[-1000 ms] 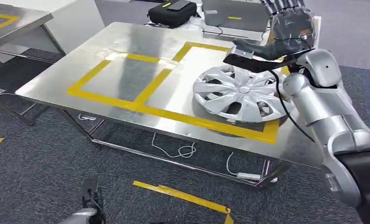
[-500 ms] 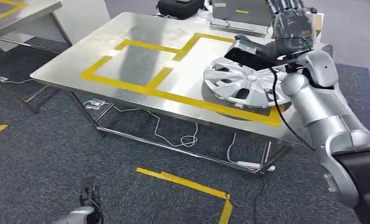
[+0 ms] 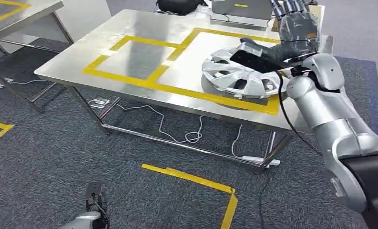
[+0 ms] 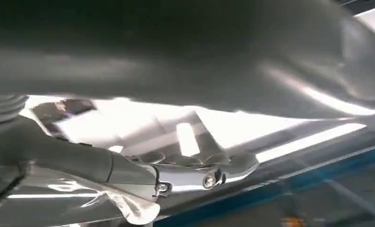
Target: Take the parts from the cabinet and place them on the table.
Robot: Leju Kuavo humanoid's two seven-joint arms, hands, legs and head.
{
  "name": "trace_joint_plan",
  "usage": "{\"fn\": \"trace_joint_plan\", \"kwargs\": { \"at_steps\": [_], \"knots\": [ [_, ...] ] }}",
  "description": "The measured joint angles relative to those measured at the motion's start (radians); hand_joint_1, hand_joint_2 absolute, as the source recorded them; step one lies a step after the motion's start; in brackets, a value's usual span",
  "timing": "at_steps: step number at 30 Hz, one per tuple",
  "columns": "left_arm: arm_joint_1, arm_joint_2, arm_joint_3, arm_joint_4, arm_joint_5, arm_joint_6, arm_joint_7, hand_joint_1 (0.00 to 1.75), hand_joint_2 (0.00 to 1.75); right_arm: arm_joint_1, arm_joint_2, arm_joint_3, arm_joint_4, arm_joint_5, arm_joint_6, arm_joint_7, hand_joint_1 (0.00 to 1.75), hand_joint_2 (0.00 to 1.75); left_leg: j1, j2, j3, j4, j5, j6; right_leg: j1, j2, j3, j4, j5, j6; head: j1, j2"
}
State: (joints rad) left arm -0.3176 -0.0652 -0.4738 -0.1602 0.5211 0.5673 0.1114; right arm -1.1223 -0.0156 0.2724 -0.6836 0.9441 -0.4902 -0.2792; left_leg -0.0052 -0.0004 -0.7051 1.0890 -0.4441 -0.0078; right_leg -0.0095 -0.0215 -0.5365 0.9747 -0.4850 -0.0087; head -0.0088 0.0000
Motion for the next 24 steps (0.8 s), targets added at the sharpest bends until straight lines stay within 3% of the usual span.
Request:
{"fn": "trace_joint_plan", "kwargs": {
  "at_steps": [2,3,4,6,7,8,9,10,12,13,14,15,17,18,19,20,21,22,23,24],
  "knots": [
    [0.008,0.000,0.000,0.000,-0.003,0.000,0.000,0.00,0.00,0.007,0.004,0.000,0.002,-0.006,-0.005,-0.002,0.00,0.00,0.009,0.000,-0.061,0.168,-0.074,-0.011,0.001,-0.007,-0.009,0.004,0.003,-0.003,0.000,0.000],
    [0.013,-0.001,-0.001,0.000,-0.006,0.000,-0.001,0.00,0.00,0.013,0.005,0.000,0.002,-0.010,-0.007,-0.003,0.00,0.00,0.010,0.000,-0.076,0.218,-0.088,-0.014,0.001,-0.012,-0.012,0.007,0.005,-0.002,0.000,0.000],
    [0.019,-0.002,-0.002,0.000,-0.008,0.000,-0.004,0.00,0.00,0.020,0.005,0.000,0.003,-0.013,-0.008,-0.006,0.00,0.00,0.012,0.000,-0.068,0.220,-0.077,-0.016,0.001,-0.018,-0.015,0.010,0.005,-0.001,-0.001,0.000],
    [0.025,-0.003,-0.004,0.000,-0.010,0.003,-0.011,0.00,0.00,0.027,0.005,0.000,0.003,-0.019,-0.015,-0.015,0.00,0.00,0.013,0.006,-0.005,0.113,-0.014,-0.015,0.000,-0.032,-0.021,0.018,0.004,0.000,0.000,0.000],
    [0.028,-0.004,-0.006,0.000,-0.011,0.006,-0.016,0.00,0.00,0.028,0.005,-0.001,0.002,-0.026,-0.020,-0.019,0.00,0.00,0.013,0.026,0.055,0.007,0.028,-0.012,0.001,-0.040,-0.022,0.023,0.002,0.004,-0.001,0.000],
    [0.029,-0.007,-0.008,0.000,-0.012,0.007,-0.020,0.00,0.00,0.029,0.005,-0.002,0.002,-0.039,-0.022,-0.021,0.00,0.00,0.005,0.065,0.085,-0.051,0.014,-0.009,0.004,-0.048,-0.023,0.024,-0.001,0.008,0.000,0.000],
    [0.029,-0.010,-0.009,0.000,-0.012,0.009,-0.025,0.00,0.00,0.034,0.003,-0.007,-0.005,-0.067,-0.023,-0.033,0.00,0.00,-0.007,0.070,0.094,-0.066,0.014,0.003,0.010,-0.056,-0.027,0.024,-0.001,0.011,-0.002,0.000],
    [0.031,-0.013,-0.009,0.000,-0.013,0.010,-0.031,0.00,0.00,0.049,0.003,-0.018,-0.019,-0.100,-0.023,-0.044,0.00,0.00,-0.005,0.066,0.090,-0.069,0.015,0.012,0.013,-0.067,-0.025,0.024,0.000,0.015,0.000,0.000],
    [0.043,-0.016,-0.010,0.000,-0.018,0.013,-0.039,0.00,0.00,0.084,0.002,-0.035,-0.042,-0.147,-0.020,-0.062,0.00,0.00,-0.006,0.040,0.085,-0.074,0.015,0.024,0.013,-0.091,-0.021,0.020,0.000,0.024,0.000,0.000],
    [0.049,-0.018,-0.012,0.000,-0.021,0.013,-0.040,0.00,0.00,0.102,0.001,-0.044,-0.058,-0.181,-0.001,-0.078,0.00,0.00,0.001,0.029,0.089,-0.085,0.022,0.034,0.009,-0.082,-0.024,0.022,-0.010,0.033,-0.002,0.000],
    [0.054,-0.021,-0.016,0.000,-0.022,0.012,-0.045,0.00,0.00,0.121,-0.005,-0.058,-0.076,-0.235,0.028,-0.101,0.00,0.00,0.003,0.021,0.087,-0.087,0.025,0.040,0.005,-0.032,-0.038,0.039,-0.029,0.038,0.002,0.000],
    [0.058,-0.022,-0.017,0.000,-0.017,0.007,-0.051,0.00,0.00,0.140,-0.006,-0.071,-0.094,-0.281,0.056,-0.118,0.00,0.00,0.004,0.010,0.084,-0.086,0.028,0.044,0.004,-0.002,-0.059,0.091,-0.062,0.039,0.000,0.000],
    [0.071,-0.032,-0.003,0.000,0.064,-0.026,-0.093,0.00,0.00,0.196,-0.006,-0.106,-0.144,-0.396,0.136,-0.153,0.00,0.00,0.002,-0.015,0.080,-0.086,0.030,0.049,0.004,0.018,-0.140,0.270,-0.139,0.041,-0.001,0.000],
    [0.081,-0.037,0.014,0.000,0.106,-0.036,-0.111,0.00,0.00,0.223,-0.006,-0.118,-0.159,-0.418,0.146,-0.157,0.00,0.00,0.002,-0.028,0.080,-0.086,0.031,0.050,0.005,0.019,-0.170,0.330,-0.155,0.041,0.002,0.000],
    [0.092,-0.040,0.032,0.000,0.131,-0.042,-0.123,0.00,0.00,0.246,-0.006,-0.130,-0.178,-0.429,0.155,-0.160,0.00,0.00,0.001,-0.042,0.080,-0.085,0.032,0.050,0.005,0.020,-0.181,0.344,-0.146,0.039,0.000,0.000],
    [0.103,-0.042,0.046,0.000,0.140,-0.044,-0.131,0.00,0.00,0.260,-0.006,-0.135,-0.192,-0.434,0.162,-0.161,0.00,0.00,0.001,-0.054,0.079,-0.084,0.032,0.050,0.005,0.021,-0.169,0.313,-0.116,0.036,0.001,0.000],
    [0.110,-0.043,0.053,0.000,0.149,-0.045,-0.141,0.00,0.00,0.268,-0.006,-0.141,-0.207,-0.452,0.174,-0.162,0.00,0.00,0.000,-0.067,0.079,-0.082,0.033,0.049,0.005,0.024,-0.139,0.246,-0.072,0.033,0.000,0.000],
    [0.112,-0.045,0.066,0.000,0.151,-0.047,-0.152,0.00,0.00,0.275,-0.006,-0.151,-0.227,-0.481,0.191,-0.167,0.00,0.00,0.000,-0.081,0.079,-0.079,0.033,0.048,0.004,0.043,-0.090,0.143,-0.017,0.027,0.001,0.000],
    [0.113,-0.048,0.070,0.000,0.141,-0.046,-0.158,0.00,0.00,0.284,-0.006,-0.160,-0.248,-0.509,0.205,-0.178,0.00,0.00,0.002,-0.092,0.076,-0.078,0.033,0.047,0.001,0.092,-0.055,0.062,0.009,0.023,0.000,0.000],
    [0.111,-0.050,0.070,0.000,0.130,-0.044,-0.164,0.00,0.00,0.301,-0.006,-0.169,-0.271,-0.535,0.216,-0.188,0.00,0.00,-0.003,-0.106,0.066,-0.072,0.036,0.039,-0.007,0.135,-0.035,0.044,0.002,0.021,-0.003,0.000]
  ]
}}
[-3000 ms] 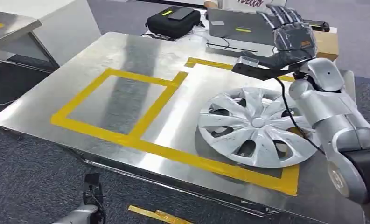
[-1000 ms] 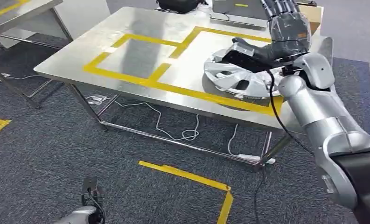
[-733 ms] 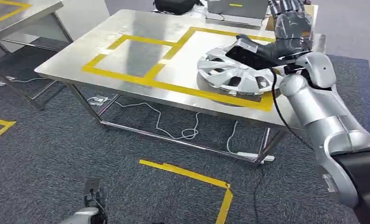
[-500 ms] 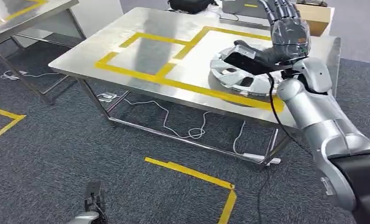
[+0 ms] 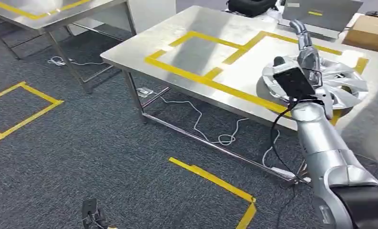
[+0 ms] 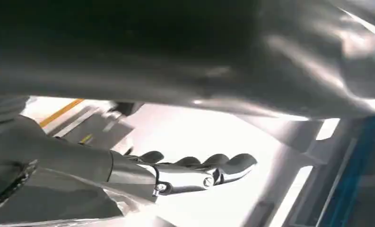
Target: Take the parts from the cabinet and place them on the table.
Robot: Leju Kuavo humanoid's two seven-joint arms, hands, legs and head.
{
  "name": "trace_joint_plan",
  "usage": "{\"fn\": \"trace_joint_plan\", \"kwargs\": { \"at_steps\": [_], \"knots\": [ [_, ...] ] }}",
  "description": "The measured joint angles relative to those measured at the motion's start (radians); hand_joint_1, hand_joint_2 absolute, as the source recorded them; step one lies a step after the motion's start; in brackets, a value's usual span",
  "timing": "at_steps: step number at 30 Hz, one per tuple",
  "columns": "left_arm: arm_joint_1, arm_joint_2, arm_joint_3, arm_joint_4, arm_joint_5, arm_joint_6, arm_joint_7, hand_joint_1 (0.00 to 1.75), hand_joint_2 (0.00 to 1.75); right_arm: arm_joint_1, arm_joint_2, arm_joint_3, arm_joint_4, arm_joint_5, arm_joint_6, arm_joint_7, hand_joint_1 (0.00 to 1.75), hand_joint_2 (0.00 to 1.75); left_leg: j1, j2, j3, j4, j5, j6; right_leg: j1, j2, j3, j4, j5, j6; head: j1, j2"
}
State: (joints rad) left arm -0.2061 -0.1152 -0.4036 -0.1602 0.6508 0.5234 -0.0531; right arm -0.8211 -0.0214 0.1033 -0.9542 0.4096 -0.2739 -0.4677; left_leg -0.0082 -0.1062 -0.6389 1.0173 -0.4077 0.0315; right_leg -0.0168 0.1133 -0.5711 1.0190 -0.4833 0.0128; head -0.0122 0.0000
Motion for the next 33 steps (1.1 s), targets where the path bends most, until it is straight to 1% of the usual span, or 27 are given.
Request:
{"fn": "trace_joint_plan", "kwargs": {
  "at_steps": [3,4,5,6,7,9,10,11,13,14,15,16,19,20,21,22,23,24,25,26,27,28,29,30,31,32,33],
  "knots": [
    [0.017,-0.008,0.000,0.000,-0.012,0.001,-0.015,0.00,0.00,0.062,0.000,-0.012,-0.070,-0.030,0.016,-0.014,0.00,0.00,0.016,-0.040,-0.015,-0.005,0.015,-0.023,0.009,-0.033,0.000,-0.008,-0.005,0.000,0.003,0.000],
    [0.024,-0.008,0.000,0.000,-0.012,0.003,-0.018,0.00,0.00,0.076,0.002,-0.012,-0.087,-0.032,0.018,-0.017,0.00,0.00,0.009,-0.055,-0.018,-0.005,0.019,-0.030,0.001,-0.048,0.003,-0.018,0.001,-0.008,0.000,0.000],
    [0.031,-0.009,0.000,0.000,-0.012,0.004,-0.018,0.00,0.00,0.083,0.002,-0.016,-0.100,-0.033,0.018,-0.021,0.00,0.00,0.003,-0.006,-0.024,0.006,0.002,-0.033,-0.002,-0.067,0.007,-0.022,0.006,-0.011,0.002,0.000],
    [0.032,-0.012,0.000,0.000,-0.013,0.006,-0.021,0.00,0.00,0.091,0.002,-0.020,-0.113,-0.038,0.019,-0.026,0.00,0.00,0.002,0.044,-0.040,0.045,-0.031,-0.038,-0.003,-0.078,0.007,-0.024,0.007,-0.015,-0.012,0.000],
    [0.032,-0.013,0.000,0.000,-0.013,0.006,-0.029,0.00,0.00,0.104,0.002,-0.025,-0.130,-0.045,0.024,-0.027,0.00,0.00,0.005,0.075,-0.070,0.118,-0.072,-0.044,-0.002,-0.094,0.006,-0.023,0.007,-0.016,-0.014,0.000],
    [0.043,-0.016,0.000,0.000,-0.015,0.006,-0.048,0.00,0.00,0.150,0.001,-0.036,-0.164,-0.084,0.046,-0.033,0.00,0.00,0.012,0.097,-0.131,0.270,-0.136,-0.053,0.000,-0.128,0.007,-0.023,0.006,-0.017,-0.014,0.000],
    [0.055,-0.020,0.000,0.000,-0.017,0.006,-0.060,0.00,0.00,0.185,0.001,-0.040,-0.187,-0.111,0.063,-0.041,0.00,0.00,0.016,0.100,-0.138,0.299,-0.140,-0.055,0.000,-0.143,0.007,-0.023,0.006,-0.017,-0.014,0.000],
    [0.071,-0.024,0.000,0.000,-0.020,0.002,-0.071,0.00,0.00,0.222,0.001,-0.047,-0.210,-0.142,0.084,-0.050,0.00,0.00,0.019,0.102,-0.120,0.278,-0.122,-0.057,0.000,-0.158,0.007,-0.023,0.006,-0.016,-0.014,0.000],
    [0.098,-0.029,0.000,0.000,-0.013,-0.008,-0.084,0.00,0.00,0.288,0.001,-0.062,-0.264,-0.211,0.124,-0.069,0.00,0.00,0.019,0.113,-0.043,0.144,-0.061,-0.055,0.000,-0.182,0.008,-0.023,0.003,-0.013,-0.014,0.000],
    [0.109,-0.032,0.001,0.000,-0.011,-0.012,-0.087,0.00,0.00,0.328,0.001,-0.073,-0.296,-0.241,0.138,-0.080,0.00,0.00,0.016,0.146,0.018,0.041,-0.027,-0.050,0.001,-0.198,0.011,-0.023,0.000,-0.009,-0.014,0.000],
    [0.112,-0.034,0.002,0.000,-0.012,-0.012,-0.088,0.00,0.00,0.364,0.001,-0.088,-0.327,-0.265,0.146,-0.090,0.00,0.00,0.004,0.186,0.044,-0.004,-0.042,-0.046,0.007,-0.211,0.011,-0.023,-0.003,-0.004,-0.015,0.000],
    [0.115,-0.036,0.002,0.000,-0.016,-0.013,-0.088,0.00,0.00,0.404,0.000,-0.107,-0.360,-0.285,0.149,-0.102,0.00,0.00,0.005,0.168,0.038,-0.007,-0.034,-0.030,0.012,-0.226,0.012,-0.021,-0.006,0.002,-0.010,0.000],
    [0.132,-0.033,0.002,0.000,-0.026,-0.030,-0.078,0.00,0.00,0.531,0.010,-0.149,-0.444,-0.329,0.177,-0.136,0.00,0.00,0.003,0.128,0.035,-0.009,-0.034,-0.013,0.011,-0.262,0.028,-0.027,-0.010,0.018,-0.011,0.000],
    [0.138,-0.028,0.002,0.000,-0.024,-0.041,-0.076,0.00,0.00,0.561,0.011,-0.161,-0.468,-0.336,0.187,-0.142,0.00,0.00,0.012,0.118,0.041,-0.016,-0.027,-0.004,0.003,-0.237,0.016,-0.021,-0.023,0.026,-0.010,0.000],
    [0.143,-0.022,0.002,0.000,-0.022,-0.051,-0.074,0.00,0.00,0.580,0.013,-0.170,-0.482,-0.341,0.193,-0.149,0.00,0.00,0.011,0.112,0.039,-0.016,-0.026,-0.001,0.002,-0.175,0.006,0.008,-0.050,0.028,-0.006,0.000],
    [0.145,-0.016,0.002,0.000,-0.019,-0.058,-0.071,0.00,0.00,0.598,0.013,-0.182,-0.494,-0.342,0.198,-0.152,0.00,0.00,0.011,0.104,0.035,-0.016,-0.023,0.004,0.002,-0.137,-0.024,0.077,-0.091,0.026,-0.002,0.000],
    [0.147,-0.011,0.002,0.000,-0.009,-0.069,-0.070,0.00,0.00,0.619,0.014,-0.194,-0.500,-0.344,0.199,-0.151,0.00,0.00,0.009,0.093,0.032,-0.016,-0.021,0.008,0.003,-0.121,-0.066,0.167,-0.132,0.025,-0.002,0.000],
    [0.149,-0.006,0.004,0.000,0.006,-0.083,-0.069,0.00,0.00,0.643,0.019,-0.204,-0.503,-0.348,0.200,-0.152,0.00,0.00,0.007,0.080,0.029,-0.016,-0.020,0.011,0.004,-0.114,-0.106,0.248,-0.162,0.025,-0.001,0.000],
    [0.151,-0.001,0.010,0.000,0.025,-0.100,-0.067,0.00,0.00,0.667,0.024,-0.211,-0.503,-0.353,0.201,-0.153,0.00,0.00,0.005,0.065,0.028,-0.016,-0.019,0.012,0.004,-0.114,-0.128,0.291,-0.169,0.024,-0.002,0.000],
    [0.155,0.003,0.019,0.000,0.039,-0.114,-0.067,0.00,0.00,0.692,0.032,-0.218,-0.503,-0.361,0.199,-0.157,0.00,0.00,0.004,0.052,0.028,-0.015,-0.018,0.011,0.004,-0.114,-0.125,0.283,-0.152,0.021,-0.002,0.000],
    [0.160,0.006,0.026,0.000,0.049,-0.122,-0.067,0.00,0.00,0.716,0.041,-0.227,-0.503,-0.372,0.196,-0.164,0.00,0.00,0.003,0.036,0.028,-0.015,-0.016,0.010,0.004,-0.112,-0.099,0.231,-0.115,0.018,-0.002,0.000],
    [0.164,0.008,0.031,0.000,0.055,-0.124,-0.070,0.00,0.00,0.738,0.049,-0.238,-0.503,-0.383,0.196,-0.169,0.00,0.00,0.003,0.022,0.028,-0.013,-0.015,0.008,0.004,-0.104,-0.053,0.142,-0.070,0.014,-0.002,0.000],
    [0.167,0.011,0.036,0.000,0.061,-0.126,-0.073,0.00,0.00,0.759,0.055,-0.248,-0.503,-0.391,0.196,-0.172,0.00,0.00,0.003,0.008,0.027,-0.012,-0.014,0.006,0.003,-0.079,-0.001,0.045,-0.030,0.010,-0.001,0.000],
    [0.169,0.013,0.042,0.000,0.062,-0.129,-0.074,0.00,0.00,0.773,0.058,-0.258,-0.503,-0.398,0.199,-0.173,0.00,0.00,0.003,-0.001,0.024,-0.008,-0.013,0.002,-0.001,-0.017,0.026,-0.009,-0.038,0.007,-0.001,0.000],
    [0.170,0.016,0.046,0.000,0.063,-0.132,-0.076,0.00,0.00,0.786,0.063,-0.266,-0.503,-0.402,0.201,-0.174,0.00,0.00,-0.001,-0.014,0.018,-0.001,-0.015,-0.004,-0.002,-0.022,0.030,-0.016,-0.035,0.008,-0.004,0.000],
    [0.173,0.018,0.049,0.000,0.066,-0.136,-0.078,0.00,0.00,0.797,0.065,-0.275,-0.502,-0.407,0.204,-0.174,0.00,0.00,0.003,-0.022,0.014,-0.003,-0.010,-0.012,0.002,-0.036,0.034,-0.014,-0.034,0.007,-0.002,0.000],
    [0.178,0.022,0.052,0.000,0.069,-0.137,-0.079,0.00,0.00,0.808,0.071,-0.282,-0.502,-0.410,0.206,-0.174,0.00,0.00,0.006,-0.031,0.012,-0.006,-0.006,-0.018,0.006,-0.043,0.035,-0.012,-0.032,0.001,-0.003,0.000]
  ]
}}
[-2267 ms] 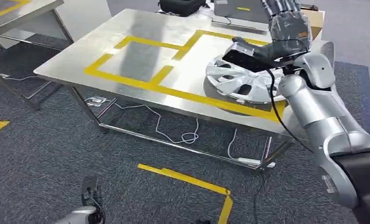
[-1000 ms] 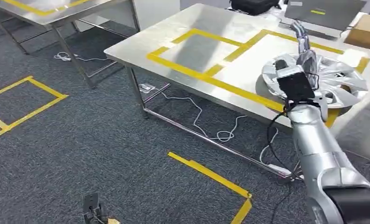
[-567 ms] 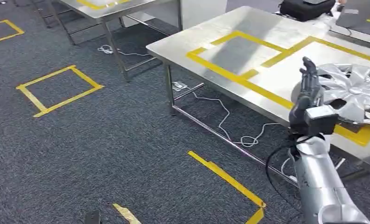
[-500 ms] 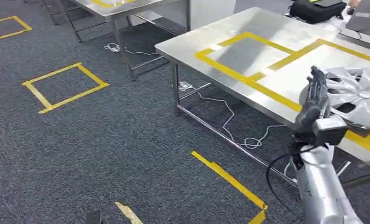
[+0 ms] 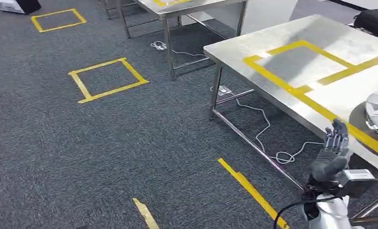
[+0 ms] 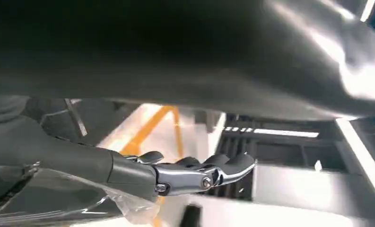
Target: Take the parts from the cabinet and place them on the table.
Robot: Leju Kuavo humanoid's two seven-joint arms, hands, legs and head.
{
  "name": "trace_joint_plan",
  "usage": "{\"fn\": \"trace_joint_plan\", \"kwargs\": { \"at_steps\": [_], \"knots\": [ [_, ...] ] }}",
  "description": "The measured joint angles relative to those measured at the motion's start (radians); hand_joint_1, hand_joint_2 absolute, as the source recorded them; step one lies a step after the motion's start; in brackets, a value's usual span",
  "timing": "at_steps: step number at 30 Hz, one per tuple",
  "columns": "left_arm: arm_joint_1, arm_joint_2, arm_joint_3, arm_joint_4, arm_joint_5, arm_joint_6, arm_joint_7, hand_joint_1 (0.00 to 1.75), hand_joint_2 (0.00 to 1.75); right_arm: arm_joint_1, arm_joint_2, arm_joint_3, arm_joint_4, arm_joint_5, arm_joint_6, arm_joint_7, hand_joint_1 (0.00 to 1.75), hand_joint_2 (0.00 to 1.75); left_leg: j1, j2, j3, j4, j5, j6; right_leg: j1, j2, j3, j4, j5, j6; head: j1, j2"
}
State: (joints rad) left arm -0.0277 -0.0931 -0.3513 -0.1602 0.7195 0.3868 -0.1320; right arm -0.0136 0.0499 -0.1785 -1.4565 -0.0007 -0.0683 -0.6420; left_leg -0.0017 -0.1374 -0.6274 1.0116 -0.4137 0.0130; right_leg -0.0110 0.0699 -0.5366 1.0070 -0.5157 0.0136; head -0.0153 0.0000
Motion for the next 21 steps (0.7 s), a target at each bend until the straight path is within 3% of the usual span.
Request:
{"fn": "trace_joint_plan", "kwargs": {
  "at_steps": [1,2,3,4,5,6,7,8,9,10,11,12,13,16,17,18,19,21],
  "knots": [
    [0.005,0.002,0.003,0.000,-0.001,0.000,-0.001,0.00,0.00,0.007,0.007,-0.004,0.000,-0.007,0.000,0.000,0.00,0.00,0.001,-0.012,-0.002,-0.003,0.005,-0.008,0.001,-0.012,0.001,-0.002,0.004,-0.006,0.001,0.000],
    [0.007,0.008,0.003,0.001,-0.002,0.000,-0.001,0.00,0.00,0.013,0.015,-0.012,0.001,-0.012,0.002,0.001,0.00,0.00,0.001,-0.001,-0.004,0.004,0.000,-0.008,-0.007,-0.027,0.004,-0.012,0.012,-0.013,0.000,0.000],
    [0.011,0.011,0.003,0.001,-0.004,-0.003,-0.003,0.00,0.00,0.021,0.019,-0.026,0.003,-0.016,0.007,0.001,0.00,0.00,-0.006,0.061,-0.013,0.028,-0.022,-0.013,-0.006,-0.040,0.006,-0.013,0.014,-0.017,-0.001,0.000],
    [0.012,0.016,0.003,0.001,-0.005,-0.006,-0.003,0.00,0.00,0.036,0.028,-0.040,0.007,-0.021,0.015,0.000,0.00,0.00,-0.004,0.096,-0.036,0.081,-0.061,-0.019,-0.005,-0.054,0.006,-0.013,0.012,-0.022,-0.008,0.000],
    [0.013,0.022,0.003,0.002,-0.006,-0.012,-0.003,0.00,0.00,0.058,0.035,-0.060,0.016,-0.022,0.026,-0.003,0.00,0.00,-0.001,0.114,-0.070,0.162,-0.107,-0.025,-0.003,-0.074,0.007,-0.013,0.011,-0.024,-0.006,0.000],
    [0.016,0.026,0.003,0.002,-0.007,-0.019,-0.002,0.00,0.00,0.081,0.043,-0.082,0.026,-0.014,0.040,-0.006,0.00,0.00,0.002,0.123,-0.107,0.249,-0.146,-0.031,-0.002,-0.094,0.006,-0.013,0.010,-0.025,-0.006,0.000],
    [0.021,0.033,0.003,0.003,-0.007,-0.025,0.003,0.00,0.00,0.096,0.057,-0.106,0.037,-0.003,0.053,-0.007,0.00,0.00,0.005,0.127,-0.125,0.299,-0.162,-0.036,-0.002,-0.111,0.005,-0.013,0.009,-0.025,-0.007,0.000],
    [0.028,0.041,0.002,0.006,-0.007,-0.031,0.007,0.00,0.00,0.109,0.071,-0.132,0.048,0.013,0.065,-0.008,0.00,0.00,0.009,0.129,-0.120,0.301,-0.156,-0.038,-0.002,-0.126,0.005,-0.013,0.008,-0.024,-0.006,0.000],
    [0.035,0.049,0.002,0.008,-0.002,-0.042,0.010,0.00,0.00,0.117,0.086,-0.161,0.061,0.030,0.074,-0.008,0.00,0.00,0.011,0.132,-0.095,0.265,-0.131,-0.040,-0.002,-0.137,0.005,-0.012,0.007,-0.023,-0.007,0.000],
    [0.042,0.059,0.002,0.012,0.007,-0.056,0.012,0.00,0.00,0.124,0.101,-0.192,0.077,0.042,0.079,-0.008,0.00,0.00,0.012,0.138,-0.053,0.192,-0.096,-0.039,-0.002,-0.149,0.007,-0.012,0.005,-0.021,-0.007,0.000],
    [0.048,0.066,0.002,0.016,0.016,-0.068,0.016,0.00,0.00,0.128,0.113,-0.221,0.097,0.055,0.084,-0.008,0.00,0.00,0.012,0.156,0.001,0.101,-0.061,-0.037,-0.002,-0.160,0.010,-0.013,0.003,-0.018,-0.007,0.000],
    [0.052,0.074,0.002,0.019,0.025,-0.080,0.017,0.00,0.00,0.131,0.124,-0.260,0.128,0.075,0.088,-0.008,0.00,0.00,0.008,0.208,0.051,0.014,-0.046,-0.033,0.000,-0.171,0.014,-0.013,0.000,-0.013,-0.008,0.000],
    [0.052,0.081,0.002,0.022,0.030,-0.087,0.019,0.00,0.00,0.137,0.130,-0.296,0.157,0.093,0.096,-0.008,0.00,0.00,-0.002,0.213,0.056,0.000,-0.055,-0.024,0.007,-0.183,0.014,-0.010,-0.006,-0.005,-0.008,0.000],
    [0.060,0.086,0.002,0.039,0.045,-0.092,0.020,0.00,0.00,0.135,0.151,-0.402,0.257,0.158,0.118,-0.008,0.00,0.00,-0.005,0.177,0.049,0.001,-0.055,-0.008,0.005,-0.212,0.027,-0.016,-0.009,0.007,-0.003,0.000],
    [0.061,0.086,0.001,0.045,0.047,-0.088,0.020,0.00,0.00,0.131,0.154,-0.436,0.289,0.180,0.118,-0.009,0.00,0.00,-0.002,0.163,0.056,-0.007,-0.049,0.001,0.003,-0.217,0.031,-0.016,-0.015,0.015,-0.005,0.000],
    [0.064,0.085,-0.002,0.048,0.048,-0.087,0.020,0.00,0.00,0.123,0.155,-0.476,0.334,0.207,0.116,-0.009,0.00,0.00,0.003,0.155,0.058,-0.011,-0.046,0.006,0.000,-0.153,0.019,0.003,-0.034,0.022,0.002,0.000],
    [0.062,0.087,-0.003,0.051,0.050,-0.085,0.020,0.00,0.00,0.121,0.160,-0.506,0.368,0.221,0.116,-0.009,0.00,0.00,0.004,0.147,0.057,-0.011,-0.045,0.012,-0.002,-0.111,-0.001,0.047,-0.066,0.021,0.003,0.000],
    [0.057,0.084,-0.008,0.053,0.061,-0.076,0.018,0.00,0.00,0.125,0.164,-0.562,0.427,0.243,0.119,-0.009,0.00,0.00,0.000,0.120,0.052,-0.010,-0.042,0.020,-0.002,-0.077,-0.083,0.215,-0.145,0.020,0.003,0.000]
  ]
}}
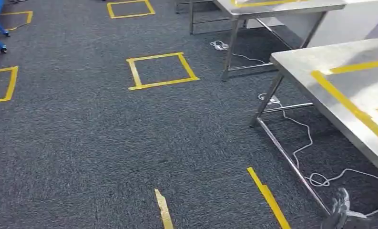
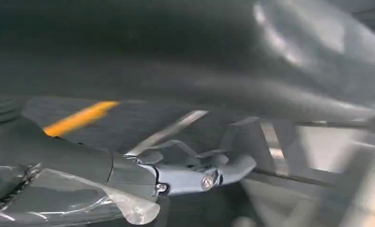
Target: Take the parts from the cabinet and place them on the table.
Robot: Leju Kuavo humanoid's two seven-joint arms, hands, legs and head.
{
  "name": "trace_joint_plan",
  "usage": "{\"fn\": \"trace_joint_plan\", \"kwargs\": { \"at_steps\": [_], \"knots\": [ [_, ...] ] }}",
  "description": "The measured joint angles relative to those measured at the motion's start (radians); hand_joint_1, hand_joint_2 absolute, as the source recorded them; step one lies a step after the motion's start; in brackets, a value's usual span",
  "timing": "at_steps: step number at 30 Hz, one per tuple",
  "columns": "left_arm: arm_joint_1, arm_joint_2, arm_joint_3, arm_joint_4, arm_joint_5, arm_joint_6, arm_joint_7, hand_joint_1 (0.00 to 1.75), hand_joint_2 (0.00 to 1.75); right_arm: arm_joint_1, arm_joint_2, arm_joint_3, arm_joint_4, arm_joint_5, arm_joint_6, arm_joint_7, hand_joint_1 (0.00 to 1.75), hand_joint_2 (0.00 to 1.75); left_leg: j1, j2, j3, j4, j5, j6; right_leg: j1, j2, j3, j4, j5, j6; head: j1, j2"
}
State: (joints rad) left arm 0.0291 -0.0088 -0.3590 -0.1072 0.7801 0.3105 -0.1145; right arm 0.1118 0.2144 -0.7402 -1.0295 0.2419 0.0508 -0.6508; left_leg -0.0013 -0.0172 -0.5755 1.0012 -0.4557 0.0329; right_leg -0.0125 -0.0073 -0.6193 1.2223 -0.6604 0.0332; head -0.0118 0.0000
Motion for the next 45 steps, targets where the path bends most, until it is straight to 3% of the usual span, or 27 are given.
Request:
{"fn": "trace_joint_plan", "kwargs": {
  "at_steps": [2,4,5,6,7,11,13,14,16,17,18,20,21,22,26,27,29,31,32,33,35,36,37,38,42,44,45],
  "knots": [
    [0.000,-0.005,-0.001,0.001,0.017,0.004,0.000,0.00,0.00,-0.013,0.000,-0.060,0.088,0.034,-0.012,0.000,0.00,0.00,-0.004,-0.030,-0.001,0.001,0.001,0.001,0.001,0.007,-0.050,0.084,-0.011,-0.002,0.001,0.000],
    [0.001,-0.010,-0.005,0.002,0.027,0.004,0.005,0.00,0.00,-0.026,0.000,-0.112,0.171,0.064,-0.028,0.000,0.00,0.00,-0.005,-0.060,0.001,0.002,0.001,0.001,0.001,0.011,-0.013,-0.012,0.067,-0.008,0.001,0.000],
    [0.000,-0.013,-0.006,0.002,0.029,0.004,0.007,0.00,0.00,-0.030,0.000,-0.130,0.201,0.070,-0.034,0.000,0.00,0.00,-0.004,-0.075,0.002,0.004,0.001,0.000,0.000,0.028,0.030,-0.105,0.117,-0.011,0.001,0.000],
    [-0.001,-0.015,-0.007,0.002,0.030,0.004,0.008,0.00,0.00,-0.033,0.000,-0.143,0.223,0.072,-0.036,0.000,0.00,0.00,-0.003,-0.087,0.001,0.007,0.000,-0.003,-0.003,0.070,0.067,-0.183,0.149,-0.013,0.002,0.000],
    [-0.002,-0.017,-0.007,0.002,0.031,0.004,0.009,0.00,0.00,-0.038,0.000,-0.154,0.247,0.078,-0.039,0.000,0.00,0.00,-0.010,-0.097,-0.005,0.014,-0.003,-0.010,-0.008,0.114,0.078,-0.212,0.134,-0.012,0.001,0.000],
    [0.001,-0.018,-0.016,0.004,0.032,0.006,0.013,0.00,0.00,-0.066,0.000,-0.203,0.352,0.088,-0.073,0.000,0.00,0.00,0.001,-0.143,-0.016,0.012,0.007,-0.037,-0.002,0.062,0.092,-0.218,0.143,-0.029,0.000,0.000],
    [0.000,-0.017,-0.024,0.004,0.034,0.010,0.013,0.00,0.00,-0.085,-0.002,-0.228,0.406,0.086,-0.092,0.004,0.00,0.00,-0.005,-0.045,-0.034,0.064,-0.035,-0.042,-0.003,0.035,0.097,-0.225,0.147,-0.039,-0.007,0.000],
    [-0.003,-0.017,-0.028,0.004,0.035,0.012,0.013,0.00,0.00,-0.089,-0.004,-0.246,0.439,0.087,-0.111,0.010,0.00,0.00,-0.003,-0.016,-0.065,0.134,-0.077,-0.047,0.000,0.019,0.098,-0.224,0.145,-0.042,-0.009,0.000],
    [-0.008,-0.018,-0.037,0.004,0.038,0.014,0.013,0.00,0.00,-0.095,-0.007,-0.278,0.506,0.088,-0.142,0.023,0.00,0.00,0.003,0.004,-0.137,0.289,-0.144,-0.054,0.004,-0.020,0.099,-0.224,0.141,-0.046,-0.008,0.000],
    [-0.007,-0.017,-0.043,0.004,0.039,0.014,0.013,0.00,0.00,-0.100,-0.008,-0.292,0.536,0.090,-0.153,0.038,0.00,0.00,0.005,0.007,-0.149,0.320,-0.148,-0.056,0.004,-0.037,0.099,-0.224,0.140,-0.046,-0.009,0.000],
    [-0.007,-0.015,-0.050,0.004,0.041,0.016,0.013,0.00,0.00,-0.106,-0.008,-0.302,0.558,0.093,-0.164,0.052,0.00,0.00,0.006,0.009,-0.138,0.305,-0.129,-0.057,0.004,-0.052,0.100,-0.224,0.137,-0.045,-0.008,0.000],
    [-0.005,-0.010,-0.062,0.004,0.048,0.021,0.013,0.00,0.00,-0.118,-0.009,-0.323,0.602,0.101,-0.189,0.092,0.00,0.00,0.006,0.024,-0.061,0.161,-0.050,-0.054,0.004,-0.076,0.106,-0.224,0.134,-0.041,-0.009,0.000],
    [-0.005,-0.008,-0.069,0.004,0.050,0.021,0.011,0.00,0.00,-0.124,-0.009,-0.332,0.619,0.106,-0.206,0.109,0.00,0.00,0.004,0.052,-0.009,0.066,-0.012,-0.049,0.004,-0.089,0.112,-0.224,0.130,-0.039,-0.009,0.000],
    [-0.007,-0.007,-0.075,0.004,0.053,0.021,0.010,0.00,0.00,-0.128,-0.009,-0.339,0.636,0.117,-0.231,0.128,0.00,0.00,-0.009,0.108,0.016,0.020,-0.025,-0.042,0.010,-0.099,0.113,-0.224,0.126,-0.034,-0.008,0.000],
    [-0.007,-0.003,-0.101,0.006,0.057,0.027,0.006,0.00,0.00,-0.146,-0.008,-0.340,0.694,0.238,-0.382,0.233,0.00,0.00,-0.014,0.058,0.007,0.011,-0.019,-0.016,0.011,-0.140,0.128,-0.228,0.119,-0.015,-0.008,0.000],
    [-0.006,-0.004,-0.108,0.007,0.057,0.029,0.007,0.00,0.00,-0.146,-0.008,-0.330,0.702,0.267,-0.406,0.253,0.00,0.00,-0.003,0.045,0.020,-0.003,-0.010,-0.006,0.007,-0.130,0.120,-0.225,0.108,-0.006,-0.008,0.000],
    [-0.009,-0.003,-0.116,0.007,0.058,0.031,0.007,0.00,0.00,-0.148,-0.008,-0.322,0.721,0.285,-0.423,0.270,0.00,0.00,-0.002,0.024,0.018,-0.003,-0.008,0.001,0.005,-0.025,0.081,-0.127,0.046,-0.002,0.002,0.000],
    [-0.014,-0.002,-0.124,0.007,0.058,0.034,0.007,0.00,0.00,-0.143,-0.008,-0.320,0.735,0.289,-0.428,0.273,0.00,0.00,-0.004,-0.003,0.016,-0.003,-0.009,0.005,0.002,0.002,-0.001,0.036,-0.019,0.000,0.003,0.000],
    [-0.014,-0.002,-0.126,0.007,0.058,0.035,0.007,0.00,0.00,-0.142,-0.008,-0.318,0.740,0.300,-0.435,0.290,0.00,0.00,-0.004,-0.021,0.016,-0.003,-0.009,0.005,0.003,0.006,-0.033,0.090,-0.027,0.000,0.004,0.000],
    [-0.013,-0.002,-0.127,0.007,0.057,0.036,0.009,0.00,0.00,-0.142,-0.008,-0.310,0.746,0.323,-0.450,0.323,0.00,0.00,-0.005,-0.036,0.017,-0.002,-0.009,0.005,0.003,0.006,-0.039,0.085,-0.006,-0.001,0.003,0.000],
    [-0.012,-0.002,-0.137,0.007,0.057,0.038,0.010,0.00,0.00,-0.142,-0.008,-0.283,0.755,0.386,-0.490,0.377,0.00,0.00,-0.003,-0.067,0.021,-0.001,-0.010,0.003,0.001,0.016,0.011,-0.042,0.088,-0.004,0.003,0.000],
    [-0.013,-0.002,-0.141,0.007,0.057,0.038,0.010,0.00,0.00,-0.142,-0.008,-0.271,0.758,0.402,-0.504,0.387,0.00,0.00,-0.002,-0.081,0.024,0.001,-0.012,0.001,-0.001,0.041,0.050,-0.133,0.136,-0.005,0.004,0.000],
    [-0.013,-0.002,-0.144,0.007,0.057,0.039,0.010,0.00,0.00,-0.142,-0.008,-0.264,0.761,0.407,-0.509,0.394,0.00,0.00,-0.001,-0.091,0.022,0.002,-0.013,-0.004,-0.008,0.103,0.073,-0.190,0.147,-0.005,0.004,0.000],
    [-0.017,-0.001,-0.147,0.007,0.057,0.039,0.010,0.00,0.00,-0.141,-0.008,-0.257,0.767,0.410,-0.510,0.395,0.00,0.00,-0.007,-0.104,0.013,0.015,-0.016,-0.011,-0.015,0.135,0.085,-0.218,0.138,-0.005,0.002,0.000],
    [-0.011,0.003,-0.151,0.008,0.057,0.039,0.010,0.00,0.00,-0.139,-0.007,-0.238,0.773,0.418,-0.518,0.396,0.00,0.00,0.004,-0.151,-0.005,0.014,-0.008,-0.037,-0.014,0.076,0.094,-0.220,0.142,-0.023,0.002,0.000],
    [-0.012,0.000,-0.152,0.008,0.057,0.039,0.011,0.00,0.00,-0.140,-0.007,-0.231,0.775,0.420,-0.518,0.396,0.00,0.00,-0.003,-0.034,-0.039,0.093,-0.060,-0.045,-0.009,0.043,0.101,-0.223,0.140,-0.035,-0.009,0.000],
    [-0.016,0.000,-0.153,0.008,0.057,0.039,0.011,0.00,0.00,-0.138,-0.007,-0.229,0.778,0.420,-0.518,0.396,0.00,0.00,-0.001,-0.009,-0.078,0.175,-0.101,-0.049,-0.006,0.022,0.101,-0.223,0.138,-0.038,-0.008,0.000]
  ]
}}
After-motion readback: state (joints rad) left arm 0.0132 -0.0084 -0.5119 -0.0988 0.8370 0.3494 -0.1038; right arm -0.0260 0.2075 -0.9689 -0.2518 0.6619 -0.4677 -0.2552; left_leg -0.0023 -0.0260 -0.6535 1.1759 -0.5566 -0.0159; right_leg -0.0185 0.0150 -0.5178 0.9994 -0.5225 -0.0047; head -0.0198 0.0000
